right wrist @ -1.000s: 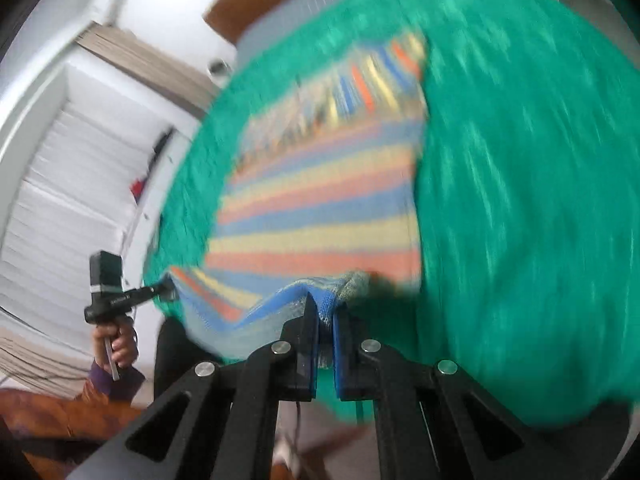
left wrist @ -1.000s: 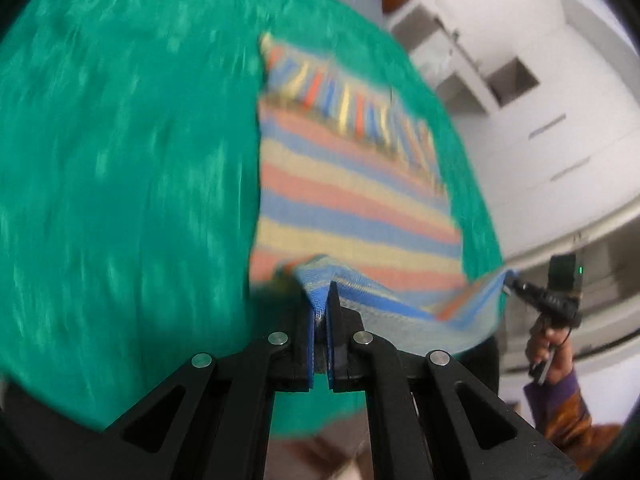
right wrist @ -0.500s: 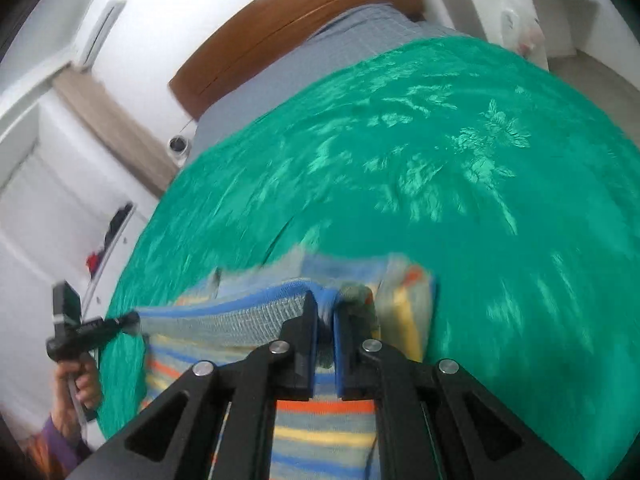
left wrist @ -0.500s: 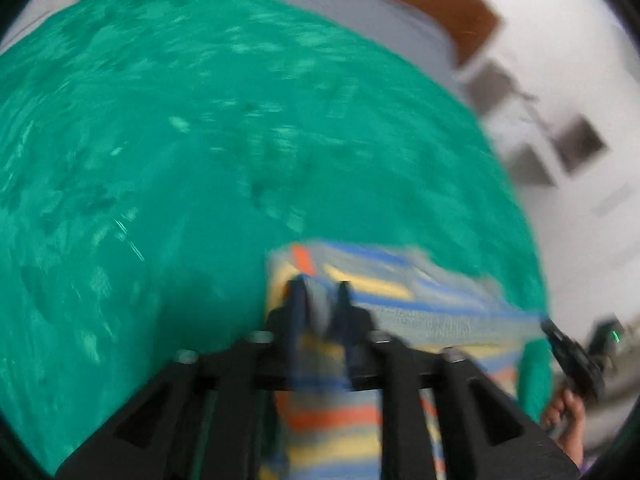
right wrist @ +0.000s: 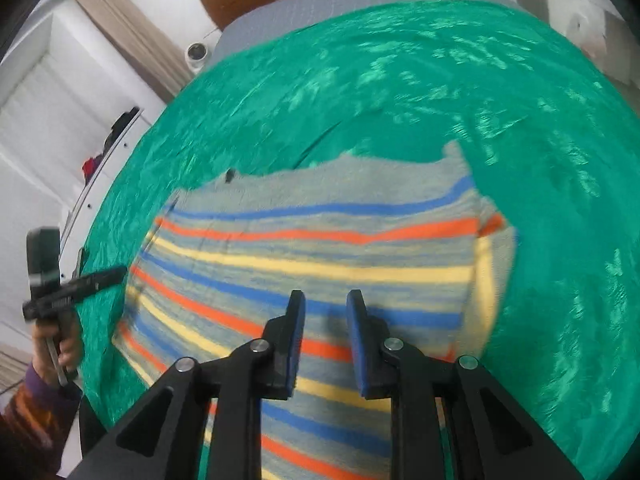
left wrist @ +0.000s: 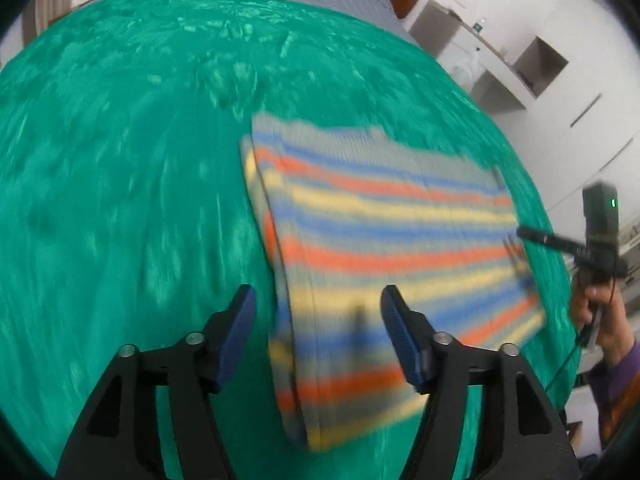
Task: Fold small clothes
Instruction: 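Pinch the sweater's hem with both grippers and fold it over, release, then lift both open grippers away from the folded sweater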
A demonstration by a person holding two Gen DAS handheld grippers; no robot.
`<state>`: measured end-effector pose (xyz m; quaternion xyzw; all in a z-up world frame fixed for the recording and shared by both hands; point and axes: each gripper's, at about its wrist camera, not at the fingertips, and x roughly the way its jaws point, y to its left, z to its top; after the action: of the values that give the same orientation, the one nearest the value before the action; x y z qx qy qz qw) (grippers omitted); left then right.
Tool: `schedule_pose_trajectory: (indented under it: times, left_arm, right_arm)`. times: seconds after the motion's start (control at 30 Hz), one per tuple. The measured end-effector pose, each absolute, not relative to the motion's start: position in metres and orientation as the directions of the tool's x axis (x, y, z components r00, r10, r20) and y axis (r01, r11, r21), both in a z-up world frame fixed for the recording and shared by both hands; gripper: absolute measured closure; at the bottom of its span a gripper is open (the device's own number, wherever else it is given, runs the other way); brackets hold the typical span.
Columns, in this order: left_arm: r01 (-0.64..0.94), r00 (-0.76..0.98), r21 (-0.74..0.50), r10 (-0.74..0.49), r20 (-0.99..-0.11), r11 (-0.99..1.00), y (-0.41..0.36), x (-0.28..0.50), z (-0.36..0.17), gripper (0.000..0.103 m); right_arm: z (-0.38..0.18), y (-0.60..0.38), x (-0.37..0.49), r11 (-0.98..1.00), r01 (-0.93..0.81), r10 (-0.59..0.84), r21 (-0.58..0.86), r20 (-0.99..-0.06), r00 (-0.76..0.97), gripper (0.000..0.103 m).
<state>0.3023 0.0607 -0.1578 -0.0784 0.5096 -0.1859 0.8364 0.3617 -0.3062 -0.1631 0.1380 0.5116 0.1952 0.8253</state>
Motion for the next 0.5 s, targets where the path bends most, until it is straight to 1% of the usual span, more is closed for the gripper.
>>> schedule_pose_trajectory:
  times: [0.03,0.07,0.1,0.13,0.17,0.2,0.23,0.27,0.3,0.33,0.37,0.4,0.43,0.47,0.5]
  left_arm:
    - [0.233,0.417,-0.293,-0.367,-0.831,0.927,0.059,0.293,-0.160,0.034]
    - [0.238,0.420,-0.227,-0.310,-0.853,0.945,0.059,0.281,-0.167,0.043]
    - [0.237,0.416,-0.155,-0.244,-0.876,0.959,0.058,0.275,-0.174,0.054]
    - [0.241,0.406,-0.116,-0.208,-0.890,0.964,0.059,0.270,-0.180,0.066]
    - [0.249,0.407,-0.101,-0.198,-0.892,0.963,0.063,0.262,-0.183,0.066]
    - [0.239,0.421,-0.095,-0.191,-0.887,0.966,0.068,0.256,-0.180,0.066]
    - [0.221,0.427,-0.071,-0.162,-0.890,0.973,0.071,0.253,-0.177,0.067]
    - [0.197,0.435,-0.035,-0.119,-0.893,0.980,0.074,0.249,-0.172,0.069]
    - [0.185,0.451,-0.023,-0.106,-0.886,0.983,0.076,0.244,-0.165,0.068]
    - [0.180,0.466,-0.022,-0.105,-0.878,0.983,0.077,0.239,-0.159,0.060]
    - [0.171,0.491,-0.012,-0.096,-0.866,0.985,0.076,0.232,-0.149,0.043]
    - [0.159,0.521,0.009,-0.076,-0.850,0.987,0.074,0.224,-0.140,0.035]
    - [0.151,0.549,0.032,-0.057,-0.834,0.988,0.072,0.217,-0.132,0.026]
    - [0.149,0.570,0.052,-0.043,-0.820,0.988,0.069,0.211,-0.126,0.025]
    - [0.150,0.591,0.082,-0.023,-0.807,0.985,0.063,0.205,-0.119,0.025]
  right_arm:
    - [-0.161,-0.306,0.354,0.882,-0.176,0.470,0.438,-0.786,0.402,0.067]
    - [-0.160,-0.308,0.345,0.878,-0.172,0.477,0.447,-0.780,0.405,0.064]
    - [-0.158,-0.309,0.328,0.872,-0.181,0.488,0.455,-0.773,0.405,0.064]
    - [-0.160,-0.309,0.308,0.864,-0.202,0.503,0.461,-0.772,0.389,0.064]
    - [-0.165,-0.307,0.294,0.863,-0.215,0.505,0.457,-0.784,0.361,0.066]
    - [-0.180,-0.306,0.276,0.884,-0.218,0.464,0.414,-0.835,0.296,0.073]
    - [-0.195,-0.307,0.259,0.919,-0.209,0.381,0.336,-0.892,0.242,0.083]
    - [-0.201,-0.311,0.246,0.935,-0.206,0.334,0.289,-0.912,0.236,0.086]
    - [-0.201,-0.320,0.229,0.940,-0.194,0.325,0.281,-0.910,0.255,0.092]
    - [-0.199,-0.326,0.218,0.948,-0.167,0.308,0.272,-0.915,0.259,0.091]
    - [-0.191,-0.334,0.202,0.956,-0.138,0.290,0.260,-0.910,0.296,0.088]
    - [-0.185,-0.339,0.192,0.958,-0.126,0.285,0.257,-0.897,0.337,0.086]
    - [-0.179,-0.343,0.181,0.959,-0.116,0.282,0.257,-0.884,0.372,0.077]
    - [-0.174,-0.346,0.170,0.960,-0.102,0.280,0.262,-0.871,0.402,0.071]
    - [-0.171,-0.351,0.159,0.957,-0.085,0.285,0.276,-0.856,0.432,0.059]
